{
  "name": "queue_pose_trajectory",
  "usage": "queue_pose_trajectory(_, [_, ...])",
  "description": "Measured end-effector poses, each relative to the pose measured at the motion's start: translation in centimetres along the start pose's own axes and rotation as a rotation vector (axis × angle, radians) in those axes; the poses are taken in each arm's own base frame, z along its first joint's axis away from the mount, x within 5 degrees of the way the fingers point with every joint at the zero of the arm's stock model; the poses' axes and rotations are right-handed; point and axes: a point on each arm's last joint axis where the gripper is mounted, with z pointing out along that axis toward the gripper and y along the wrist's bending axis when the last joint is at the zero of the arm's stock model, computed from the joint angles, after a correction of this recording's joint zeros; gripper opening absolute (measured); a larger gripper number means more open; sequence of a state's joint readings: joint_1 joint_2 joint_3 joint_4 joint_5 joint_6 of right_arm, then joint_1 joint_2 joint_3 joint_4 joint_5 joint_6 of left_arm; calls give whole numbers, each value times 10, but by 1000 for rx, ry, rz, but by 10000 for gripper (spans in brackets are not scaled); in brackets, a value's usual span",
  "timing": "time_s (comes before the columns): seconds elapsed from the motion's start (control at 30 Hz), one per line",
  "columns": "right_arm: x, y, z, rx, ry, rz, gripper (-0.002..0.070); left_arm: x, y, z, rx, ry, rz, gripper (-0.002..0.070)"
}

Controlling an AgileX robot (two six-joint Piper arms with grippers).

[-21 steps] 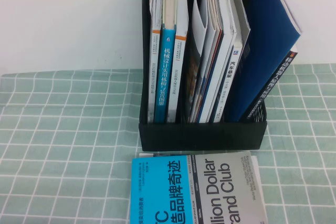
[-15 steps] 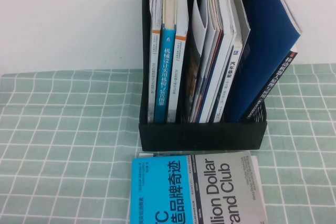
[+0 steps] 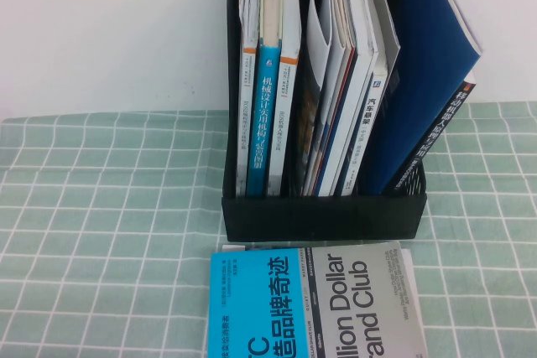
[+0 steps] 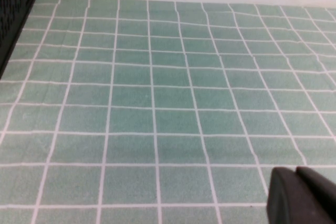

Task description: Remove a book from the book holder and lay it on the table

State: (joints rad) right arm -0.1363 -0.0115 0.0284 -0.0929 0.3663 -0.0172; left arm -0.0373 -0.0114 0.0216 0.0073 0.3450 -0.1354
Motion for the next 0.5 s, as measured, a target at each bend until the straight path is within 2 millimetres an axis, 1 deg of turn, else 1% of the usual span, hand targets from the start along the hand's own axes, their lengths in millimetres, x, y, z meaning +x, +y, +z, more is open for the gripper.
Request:
queue_pose_trajectory(0.37, [0,0,0,2,-2,-19,-2,0,0,0,1,-4,2,-3])
queue_pose_trajectory(0.5, [-5,0,0,4,-62,-23,-2,-4,-1,0,7,-49,2,-3])
